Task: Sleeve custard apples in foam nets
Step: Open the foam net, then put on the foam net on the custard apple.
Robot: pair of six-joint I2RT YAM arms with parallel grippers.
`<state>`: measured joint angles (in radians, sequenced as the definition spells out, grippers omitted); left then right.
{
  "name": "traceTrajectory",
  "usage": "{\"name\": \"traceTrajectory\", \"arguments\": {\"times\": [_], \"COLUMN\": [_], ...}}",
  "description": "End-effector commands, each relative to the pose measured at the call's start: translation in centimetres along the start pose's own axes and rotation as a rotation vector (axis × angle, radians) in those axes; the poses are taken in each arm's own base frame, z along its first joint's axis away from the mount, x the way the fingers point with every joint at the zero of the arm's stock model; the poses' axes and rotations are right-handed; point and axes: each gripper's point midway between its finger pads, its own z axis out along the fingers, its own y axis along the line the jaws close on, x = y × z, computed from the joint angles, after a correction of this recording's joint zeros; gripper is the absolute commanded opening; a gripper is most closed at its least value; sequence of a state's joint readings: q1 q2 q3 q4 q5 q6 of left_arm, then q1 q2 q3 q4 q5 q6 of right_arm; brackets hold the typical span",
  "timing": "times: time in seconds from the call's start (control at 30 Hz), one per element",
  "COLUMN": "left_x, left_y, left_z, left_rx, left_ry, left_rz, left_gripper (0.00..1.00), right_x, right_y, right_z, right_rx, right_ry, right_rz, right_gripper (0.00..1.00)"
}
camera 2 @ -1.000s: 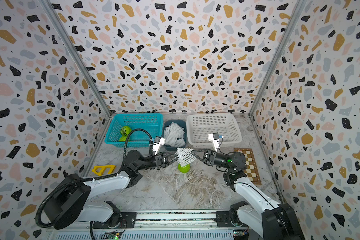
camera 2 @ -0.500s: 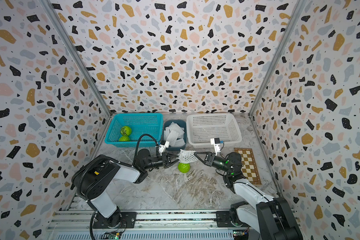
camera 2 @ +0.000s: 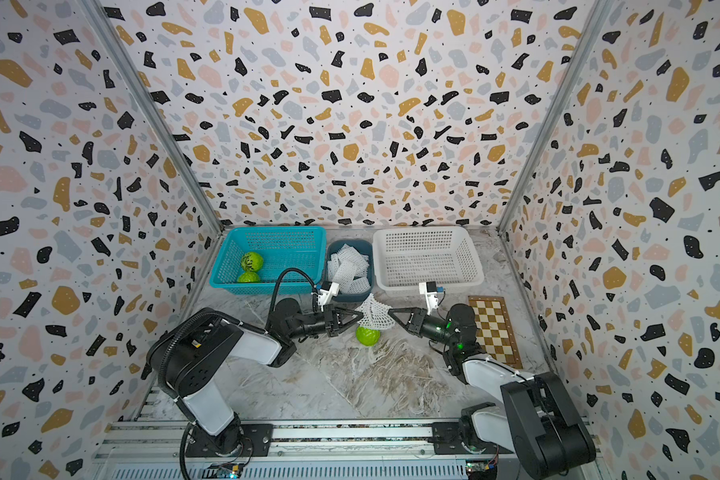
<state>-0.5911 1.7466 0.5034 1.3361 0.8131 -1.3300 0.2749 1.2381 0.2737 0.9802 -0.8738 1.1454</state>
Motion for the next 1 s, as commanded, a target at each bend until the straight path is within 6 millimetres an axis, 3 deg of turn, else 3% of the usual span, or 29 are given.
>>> {"name": "traceTrajectory", "arguments": {"times": [0.0, 0.67, 0.97], "left_x": [0.2, 0.5, 0.5], "left_y": [-0.6, 3.1, 4.2], "left_z": [-0.5, -1.7, -1.2], "left_rx": [0.019, -0.131, -0.151], "left_ry": [-0.006, -0.013, 0.006], "left_rz": [0.037, -0.012, -0.038], "left_gripper": [0.05, 0.09, 0.11], "right_x": [-0.1, 0.8, 1.0], "right_y": [-0.3, -3.3, -4.3], "right_z": [-0.1, 1.5, 1.9], "right_rx": [0.003, 0.084, 0.121], "right_ry": [-0.014, 0.029, 0.039], "right_rz": [-0.042, -0.032, -0.019], "right_gripper": [0.00, 0.00, 0.00]}}
